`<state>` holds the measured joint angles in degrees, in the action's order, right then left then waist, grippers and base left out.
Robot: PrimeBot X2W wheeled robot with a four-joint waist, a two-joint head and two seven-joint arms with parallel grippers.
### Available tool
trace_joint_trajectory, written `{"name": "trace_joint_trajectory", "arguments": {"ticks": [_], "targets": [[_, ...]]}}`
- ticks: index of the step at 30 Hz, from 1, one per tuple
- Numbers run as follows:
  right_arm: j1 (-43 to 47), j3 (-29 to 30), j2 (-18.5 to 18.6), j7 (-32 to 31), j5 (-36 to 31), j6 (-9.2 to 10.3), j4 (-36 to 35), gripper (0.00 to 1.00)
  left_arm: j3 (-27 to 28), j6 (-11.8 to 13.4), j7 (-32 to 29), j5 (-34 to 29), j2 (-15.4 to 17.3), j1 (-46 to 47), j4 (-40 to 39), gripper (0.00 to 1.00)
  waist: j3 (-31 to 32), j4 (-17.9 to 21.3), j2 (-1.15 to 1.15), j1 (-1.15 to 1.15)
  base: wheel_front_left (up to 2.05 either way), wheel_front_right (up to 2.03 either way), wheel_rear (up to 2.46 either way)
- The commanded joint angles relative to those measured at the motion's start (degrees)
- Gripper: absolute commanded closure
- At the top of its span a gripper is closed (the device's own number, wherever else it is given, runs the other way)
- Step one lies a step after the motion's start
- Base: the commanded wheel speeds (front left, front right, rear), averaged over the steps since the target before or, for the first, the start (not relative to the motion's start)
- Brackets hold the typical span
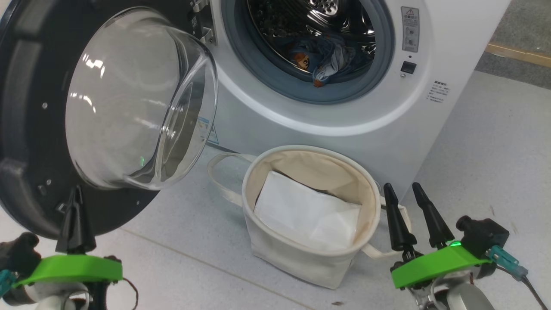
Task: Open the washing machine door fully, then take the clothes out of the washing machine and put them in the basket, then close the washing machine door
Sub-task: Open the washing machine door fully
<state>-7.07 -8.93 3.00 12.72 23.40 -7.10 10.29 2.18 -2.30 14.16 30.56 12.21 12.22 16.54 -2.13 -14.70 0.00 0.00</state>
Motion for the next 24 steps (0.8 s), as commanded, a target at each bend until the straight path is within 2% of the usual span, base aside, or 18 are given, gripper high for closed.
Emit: {"name": "trace_joint_trajectory", "arguments": {"ticks": [1,2,6,11,13,16,24], "targets": [[-2.5,-1.6,-0.1,0.7,0.6,-0.39,-1.8,0.00,1.7,0.6,0.0,0.1,0.7,0.7,-4.3,0.05,0.0,0.0,0.00,0.00,0.00,0.00,0.00],[-2.4,-1.7,-0.1,0.7,0.6,-0.39,-1.8,0.00,1.4,0.7,-0.6,0.0,0.6,0.0,-5.3,0.00,0.0,0.0,0.00,0.00,0.00,0.00,0.00],[-2.5,-2.0,-0.1,0.8,0.6,-0.39,-1.8,0.00,1.0,1.1,-1.1,0.0,0.3,-1.3,-8.2,0.00,0.1,0.2,0.00,0.00,0.00,0.00,0.00],[-2.8,-2.6,-0.1,0.8,0.4,-0.39,-2.1,0.00,-0.5,0.0,-3.5,1.2,0.1,-2.9,-10.9,0.00,0.1,2.1,0.00,0.00,0.00,0.00,0.00],[-2.9,-2.6,-0.1,0.9,0.2,-0.39,-2.3,0.00,-1.5,-1.4,-4.6,2.4,0.1,-3.6,-11.8,0.00,0.0,3.2,0.00,0.00,0.00,0.00,0.00],[-3.4,-3.2,-0.1,0.7,-0.5,-0.39,-2.6,0.00,-2.4,-2.1,-5.9,3.2,0.3,-4.3,-12.3,0.00,-0.3,5.3,0.00,0.00,0.00,0.00,0.00],[-3.9,-2.8,-0.1,-0.1,-1.7,-0.39,-3.4,0.00,-4.2,-1.9,-5.9,2.3,-0.1,-5.0,-11.9,0.00,-0.7,12.0,0.00,0.00,0.00,0.00,0.00]]}}
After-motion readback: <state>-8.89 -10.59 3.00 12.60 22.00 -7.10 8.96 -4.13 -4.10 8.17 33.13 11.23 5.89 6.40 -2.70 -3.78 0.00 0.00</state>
